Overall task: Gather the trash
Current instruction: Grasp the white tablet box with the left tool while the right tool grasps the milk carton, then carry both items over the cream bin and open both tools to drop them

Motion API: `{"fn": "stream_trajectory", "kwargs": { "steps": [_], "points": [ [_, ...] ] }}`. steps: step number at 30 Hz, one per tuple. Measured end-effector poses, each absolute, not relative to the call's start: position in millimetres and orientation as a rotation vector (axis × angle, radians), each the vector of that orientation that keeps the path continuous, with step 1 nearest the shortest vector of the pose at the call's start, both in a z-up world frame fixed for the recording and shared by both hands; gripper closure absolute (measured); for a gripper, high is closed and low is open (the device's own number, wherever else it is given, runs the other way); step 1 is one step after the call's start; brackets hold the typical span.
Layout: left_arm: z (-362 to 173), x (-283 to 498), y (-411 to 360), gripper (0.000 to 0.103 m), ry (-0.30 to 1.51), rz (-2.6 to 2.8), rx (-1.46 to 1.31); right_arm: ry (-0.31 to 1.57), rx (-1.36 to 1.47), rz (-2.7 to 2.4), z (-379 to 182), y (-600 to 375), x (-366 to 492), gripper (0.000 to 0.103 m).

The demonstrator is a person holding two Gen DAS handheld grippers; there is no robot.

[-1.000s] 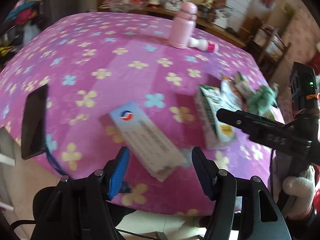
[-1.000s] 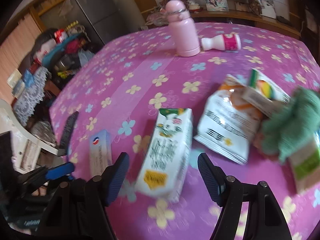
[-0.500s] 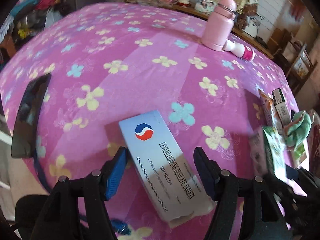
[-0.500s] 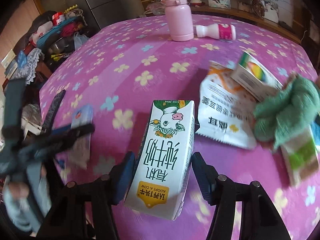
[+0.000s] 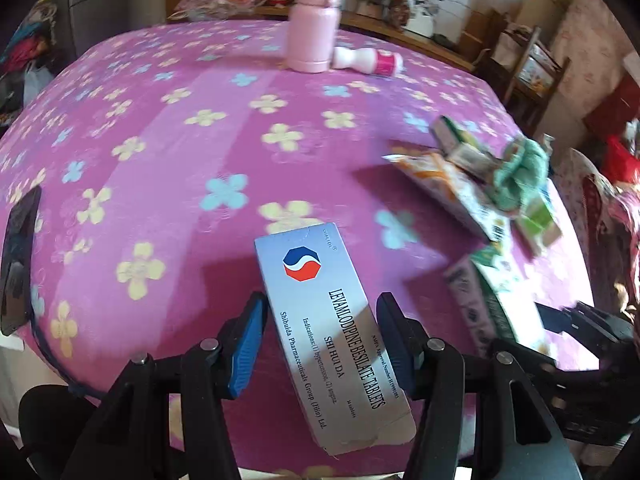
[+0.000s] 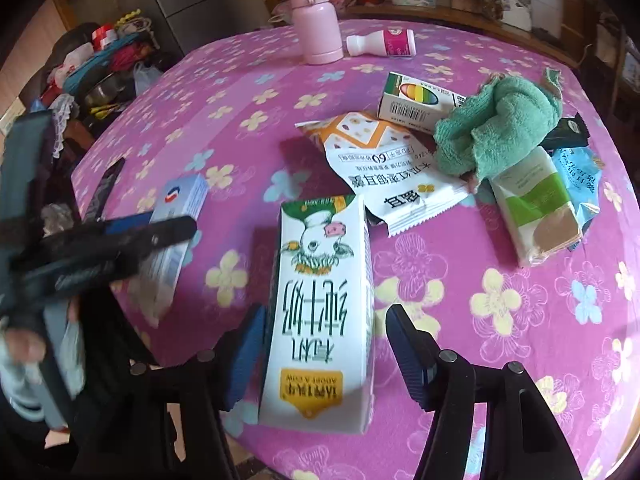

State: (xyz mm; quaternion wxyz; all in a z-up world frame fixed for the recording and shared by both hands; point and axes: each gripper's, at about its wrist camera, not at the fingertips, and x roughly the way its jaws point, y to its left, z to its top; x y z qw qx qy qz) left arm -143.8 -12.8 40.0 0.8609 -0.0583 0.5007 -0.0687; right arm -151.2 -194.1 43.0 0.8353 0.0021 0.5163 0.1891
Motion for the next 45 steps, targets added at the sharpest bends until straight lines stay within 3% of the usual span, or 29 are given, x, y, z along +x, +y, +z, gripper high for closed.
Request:
{"fn": "stream_trajectory", "kwargs": {
  "steps": [3,4,20,45],
  "points": [
    [50,-150,-23,0.045,1.036,-0.161,-0.092,1.086,0.013,0.379,36,-192,-148,0.038],
    [54,-152,-26,0.045,1.029,-0.166,-0.086,1.075,0.016,0.376,36,-193,-150,0.045],
    [105,-162,-127,0.045,0.914,-0.377,0.013,0.905,0.204,0.246,100,-320,-208,0.045],
    [115,-167,-338,0.045,0.866,-0.674,0.199,0.844,0.372,-0.189,96,-523,-262,0.045]
  ]
}}
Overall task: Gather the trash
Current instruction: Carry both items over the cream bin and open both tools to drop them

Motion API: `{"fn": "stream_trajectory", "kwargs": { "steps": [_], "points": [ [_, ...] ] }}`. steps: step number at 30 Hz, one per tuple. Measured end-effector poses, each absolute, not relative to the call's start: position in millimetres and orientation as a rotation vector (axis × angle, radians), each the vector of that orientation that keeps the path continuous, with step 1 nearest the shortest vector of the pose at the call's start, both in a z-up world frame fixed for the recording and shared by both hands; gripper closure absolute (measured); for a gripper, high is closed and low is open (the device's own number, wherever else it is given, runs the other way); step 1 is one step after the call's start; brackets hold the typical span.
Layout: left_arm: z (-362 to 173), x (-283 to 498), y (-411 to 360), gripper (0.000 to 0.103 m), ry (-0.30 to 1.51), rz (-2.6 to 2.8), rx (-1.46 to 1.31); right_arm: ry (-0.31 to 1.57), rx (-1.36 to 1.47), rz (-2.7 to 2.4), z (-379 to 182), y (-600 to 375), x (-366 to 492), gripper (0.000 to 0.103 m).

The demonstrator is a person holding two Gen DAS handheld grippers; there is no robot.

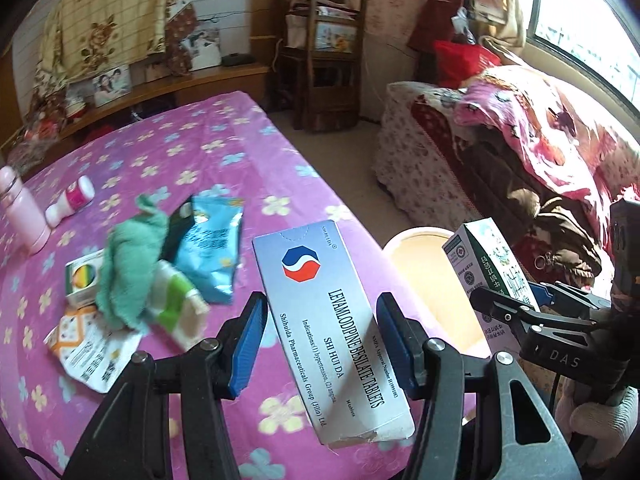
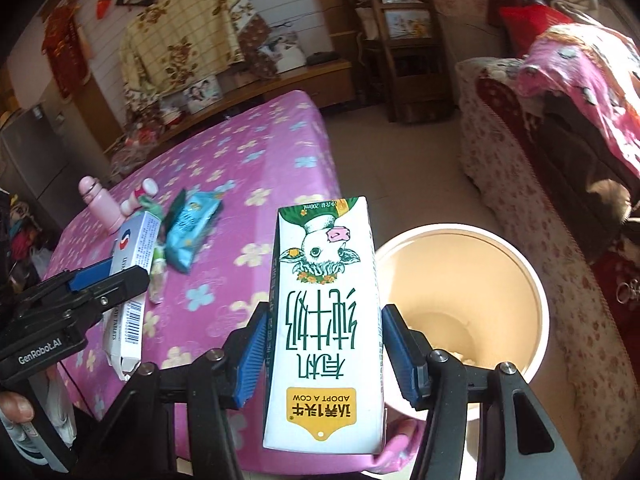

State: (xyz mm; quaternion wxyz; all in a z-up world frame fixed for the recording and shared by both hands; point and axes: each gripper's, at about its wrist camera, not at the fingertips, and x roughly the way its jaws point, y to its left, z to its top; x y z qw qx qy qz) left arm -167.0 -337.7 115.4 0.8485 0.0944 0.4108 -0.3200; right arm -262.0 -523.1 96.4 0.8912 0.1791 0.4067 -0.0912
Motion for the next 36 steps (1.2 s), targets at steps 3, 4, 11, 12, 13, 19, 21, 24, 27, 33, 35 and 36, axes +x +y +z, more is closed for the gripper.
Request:
{"fn": "stream_trajectory", "kwargs": {
  "steps": [3,4,11,12,13,19,21,24,27,33,35,36],
  "points": [
    [112,-169,-355,0.045,0.872,-0.698,0.21,0.848,0.392,-0.222,92,-541,-268,0.045],
    [112,-170,-361,0.045,0.871,-0.705,0.216,0.849,0.398,-0.231,91,-545,-270,0.045],
    [108,-173,-389,0.045,0.874,-0.744,0.234,0.849,0.427,-0.277,84,-569,-279,0.045],
    [107,-173,-392,0.045,0.874,-0.748,0.236,0.849,0.432,-0.281,83,-572,-280,0.045],
    [106,-173,-396,0.045,0.875,-0.755,0.238,0.85,0.436,-0.284,82,-574,-282,0.045],
    [100,-173,-412,0.045,0.892,-0.784,0.226,0.859,0.45,-0.305,75,-584,-288,0.045],
    [98,-172,-417,0.045,0.902,-0.799,0.217,0.865,0.457,-0.312,71,-588,-290,0.045],
    [93,-173,-427,0.045,0.908,-0.819,0.214,0.875,0.469,-0.323,65,-594,-291,0.045],
    [90,-173,-434,0.045,0.916,-0.836,0.208,0.887,0.483,-0.332,57,-601,-291,0.045],
    [78,-171,-450,0.045,0.942,-0.858,0.199,0.912,0.516,-0.352,39,-617,-289,0.045],
    [74,-169,-454,0.046,0.95,-0.863,0.195,0.917,0.529,-0.359,33,-622,-289,0.045],
    [73,-169,-455,0.046,0.954,-0.865,0.19,0.921,0.533,-0.363,30,-624,-289,0.045]
  ]
}}
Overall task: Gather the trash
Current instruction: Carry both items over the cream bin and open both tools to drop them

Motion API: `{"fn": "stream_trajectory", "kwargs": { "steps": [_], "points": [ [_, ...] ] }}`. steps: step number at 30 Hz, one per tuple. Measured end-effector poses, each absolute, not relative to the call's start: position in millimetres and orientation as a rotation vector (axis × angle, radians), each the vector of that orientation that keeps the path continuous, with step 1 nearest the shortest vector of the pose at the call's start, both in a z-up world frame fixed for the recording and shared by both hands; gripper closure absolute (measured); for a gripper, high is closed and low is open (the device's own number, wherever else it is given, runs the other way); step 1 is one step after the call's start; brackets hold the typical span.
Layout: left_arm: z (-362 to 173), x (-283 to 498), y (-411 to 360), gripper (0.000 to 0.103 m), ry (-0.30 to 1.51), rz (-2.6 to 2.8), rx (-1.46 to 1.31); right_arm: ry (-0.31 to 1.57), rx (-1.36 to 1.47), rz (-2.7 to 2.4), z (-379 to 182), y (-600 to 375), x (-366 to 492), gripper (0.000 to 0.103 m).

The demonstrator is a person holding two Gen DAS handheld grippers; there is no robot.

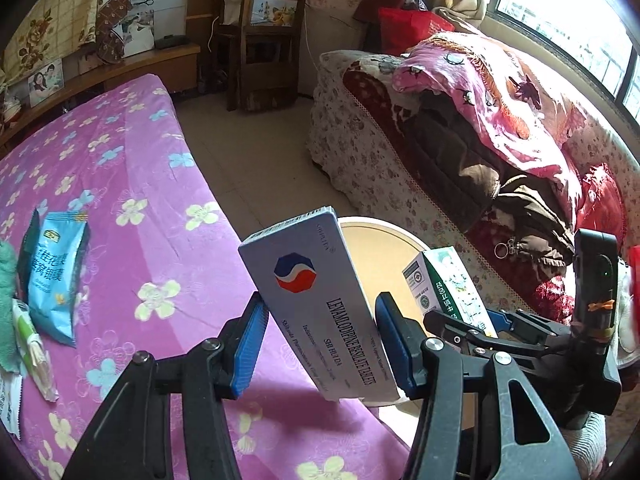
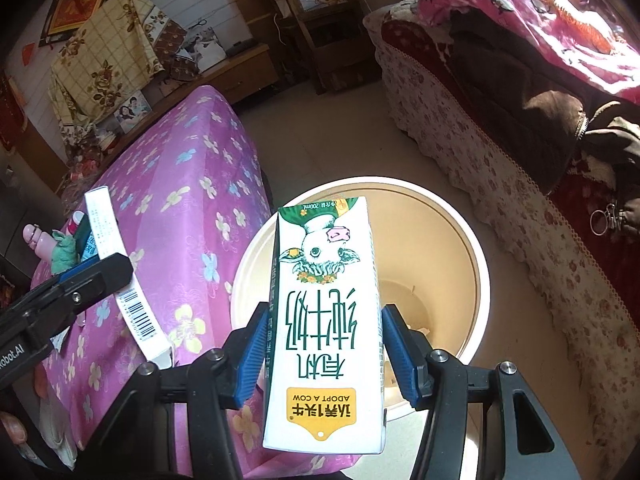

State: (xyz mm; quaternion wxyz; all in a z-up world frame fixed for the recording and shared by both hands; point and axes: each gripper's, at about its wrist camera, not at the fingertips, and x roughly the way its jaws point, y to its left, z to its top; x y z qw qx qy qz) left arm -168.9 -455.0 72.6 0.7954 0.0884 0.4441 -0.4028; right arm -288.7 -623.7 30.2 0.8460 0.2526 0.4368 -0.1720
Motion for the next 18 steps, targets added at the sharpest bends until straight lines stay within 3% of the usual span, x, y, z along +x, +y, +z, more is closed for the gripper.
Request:
{"fn": "stream_trajectory", "kwargs": {
  "steps": [18],
  "points": [
    [62,-170,-459,0.046,0.985,-0.889,0.182,0.946,0.614,-0.405,5,-640,-289,0.039]
  ]
}}
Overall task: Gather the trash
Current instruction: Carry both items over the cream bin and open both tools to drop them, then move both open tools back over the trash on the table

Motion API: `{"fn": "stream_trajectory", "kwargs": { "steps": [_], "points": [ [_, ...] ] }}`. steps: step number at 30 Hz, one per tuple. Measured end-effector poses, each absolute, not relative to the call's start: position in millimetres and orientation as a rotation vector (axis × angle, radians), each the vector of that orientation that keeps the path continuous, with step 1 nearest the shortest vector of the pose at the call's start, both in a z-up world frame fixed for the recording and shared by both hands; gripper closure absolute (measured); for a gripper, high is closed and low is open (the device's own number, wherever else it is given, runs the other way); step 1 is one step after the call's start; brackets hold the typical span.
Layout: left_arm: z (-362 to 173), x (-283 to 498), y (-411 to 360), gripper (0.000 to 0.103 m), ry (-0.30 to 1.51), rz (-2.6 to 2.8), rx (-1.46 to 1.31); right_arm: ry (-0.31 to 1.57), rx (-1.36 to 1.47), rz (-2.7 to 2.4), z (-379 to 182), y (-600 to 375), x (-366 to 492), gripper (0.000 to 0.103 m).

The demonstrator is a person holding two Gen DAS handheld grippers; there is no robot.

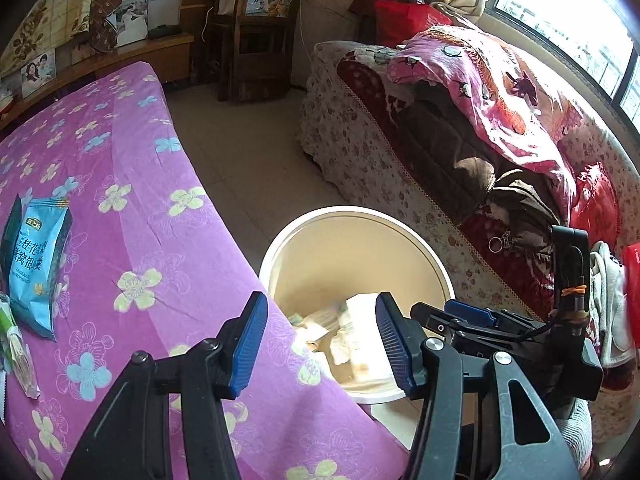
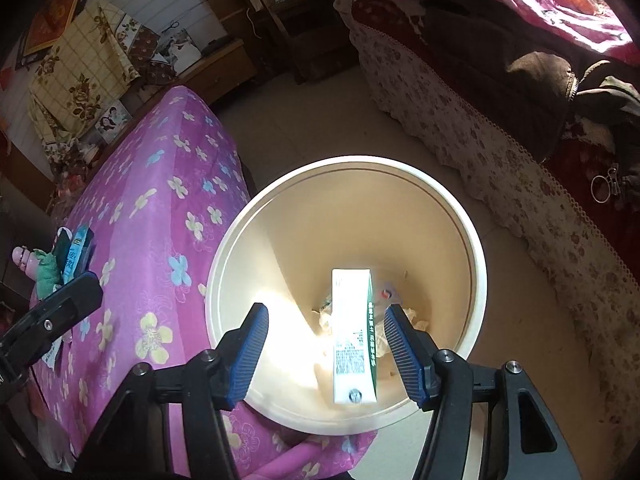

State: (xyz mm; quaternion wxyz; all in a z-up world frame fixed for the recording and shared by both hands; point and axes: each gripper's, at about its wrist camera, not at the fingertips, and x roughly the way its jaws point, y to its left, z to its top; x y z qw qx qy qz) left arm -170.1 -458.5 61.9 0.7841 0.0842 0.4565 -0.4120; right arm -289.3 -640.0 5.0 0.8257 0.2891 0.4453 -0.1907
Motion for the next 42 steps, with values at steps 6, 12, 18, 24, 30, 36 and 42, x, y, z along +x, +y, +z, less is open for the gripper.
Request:
{"fn": "stream_trajectory", "kwargs": {
  "steps": [6,12,18,24,30,36,42],
  "points": [
    [65,-171,-451,0.046,0.968,-0.875,0.188,0.945,0.585,-0.386,10,-627,-286,0.039],
    [67,-170,-439,0.044,0.949,-0.851,0.189,0.94,0.56,-0.376,17,-614,-283,0.039],
    [70,-166,-423,0.039,0.938,-0.823,0.177,0.935,0.552,-0.364,22,-605,-281,0.039],
    [75,-164,-404,0.029,0.929,-0.8,0.154,0.916,0.55,-0.341,32,-593,-278,0.039],
    [83,-161,-379,0.028,0.907,-0.768,0.14,0.907,0.522,-0.305,44,-574,-269,0.038],
    [87,-155,-346,0.028,0.883,-0.696,0.157,0.907,0.503,-0.262,50,-551,-258,0.038],
    [87,-145,-310,0.028,0.873,-0.624,0.158,0.912,0.473,-0.214,54,-526,-242,0.038]
  ]
}}
